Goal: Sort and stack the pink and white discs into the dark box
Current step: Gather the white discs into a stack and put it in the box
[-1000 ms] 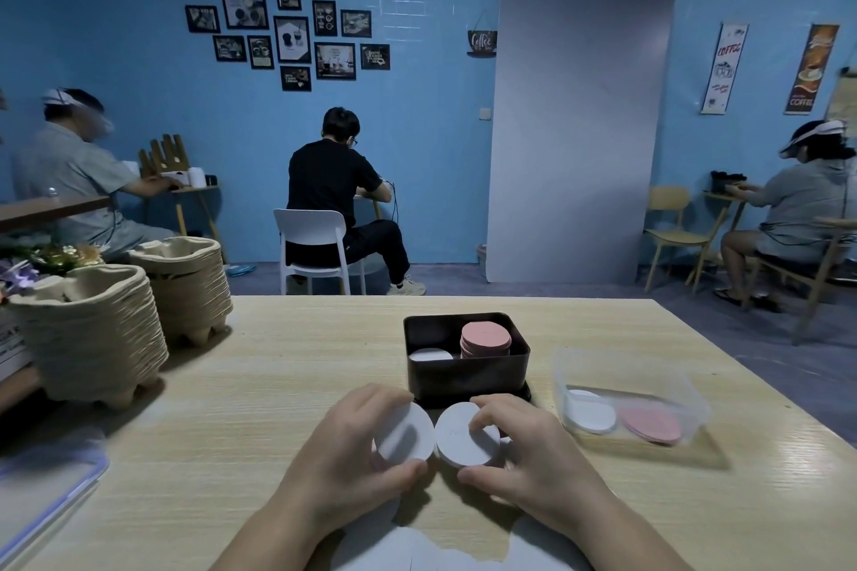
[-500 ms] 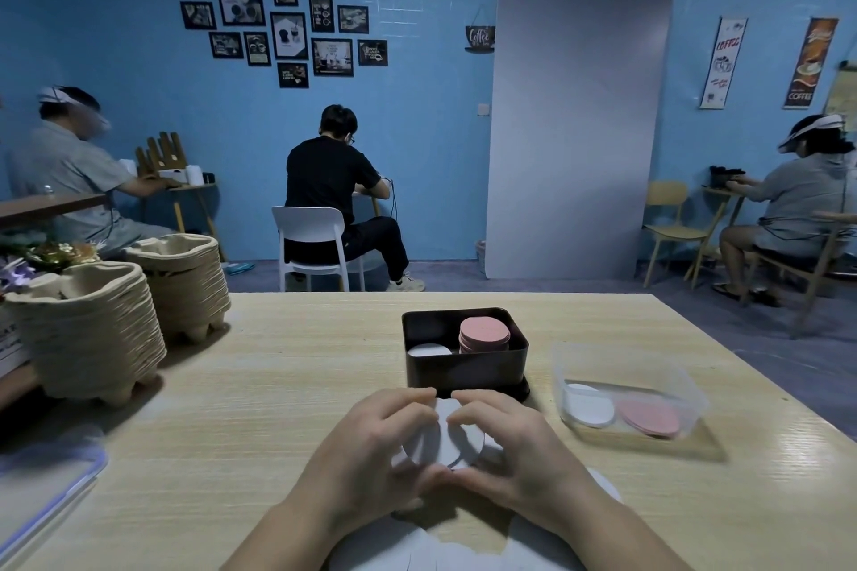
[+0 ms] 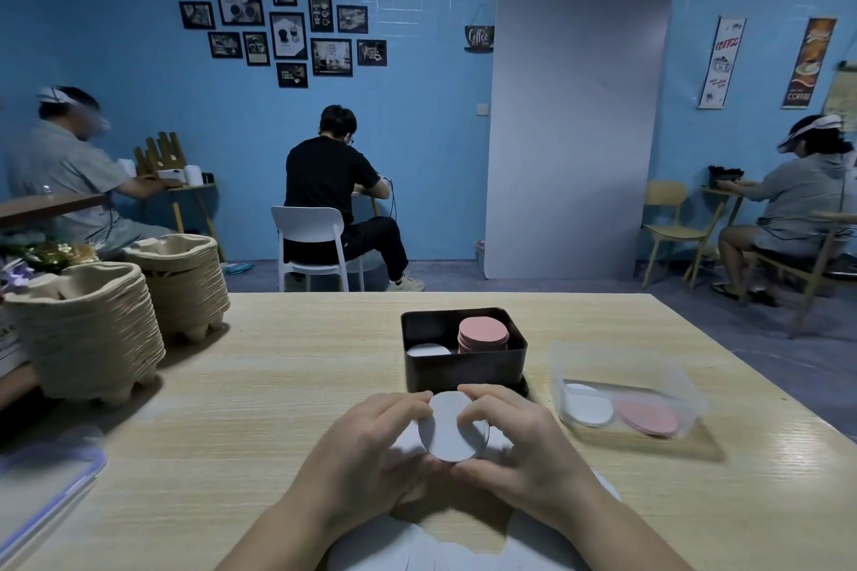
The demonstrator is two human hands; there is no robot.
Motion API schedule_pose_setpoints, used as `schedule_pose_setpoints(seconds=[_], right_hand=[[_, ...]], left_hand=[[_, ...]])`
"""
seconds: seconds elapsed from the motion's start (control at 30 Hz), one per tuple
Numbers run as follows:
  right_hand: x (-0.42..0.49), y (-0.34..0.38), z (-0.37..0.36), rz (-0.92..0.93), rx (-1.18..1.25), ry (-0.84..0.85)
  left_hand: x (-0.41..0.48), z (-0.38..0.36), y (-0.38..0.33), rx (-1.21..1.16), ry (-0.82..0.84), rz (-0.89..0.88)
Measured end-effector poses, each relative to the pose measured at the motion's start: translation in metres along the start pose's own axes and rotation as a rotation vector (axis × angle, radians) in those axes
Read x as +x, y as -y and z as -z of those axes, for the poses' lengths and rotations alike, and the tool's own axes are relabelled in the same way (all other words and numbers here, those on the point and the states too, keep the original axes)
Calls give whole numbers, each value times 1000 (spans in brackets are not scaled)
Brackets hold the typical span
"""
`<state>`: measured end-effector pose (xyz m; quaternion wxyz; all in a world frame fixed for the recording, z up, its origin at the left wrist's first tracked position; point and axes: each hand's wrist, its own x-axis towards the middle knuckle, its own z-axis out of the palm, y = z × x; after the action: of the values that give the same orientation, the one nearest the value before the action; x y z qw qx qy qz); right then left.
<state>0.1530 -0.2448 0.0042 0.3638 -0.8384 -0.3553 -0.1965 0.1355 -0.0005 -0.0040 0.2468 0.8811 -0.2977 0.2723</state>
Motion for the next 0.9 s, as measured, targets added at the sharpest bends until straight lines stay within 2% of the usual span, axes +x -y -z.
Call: schedule_pose_setpoints(seconds=[0.9], right_hand=[[2,1,0,-12,42,34]], left_hand=[[1,-5,1,-56,34,68]])
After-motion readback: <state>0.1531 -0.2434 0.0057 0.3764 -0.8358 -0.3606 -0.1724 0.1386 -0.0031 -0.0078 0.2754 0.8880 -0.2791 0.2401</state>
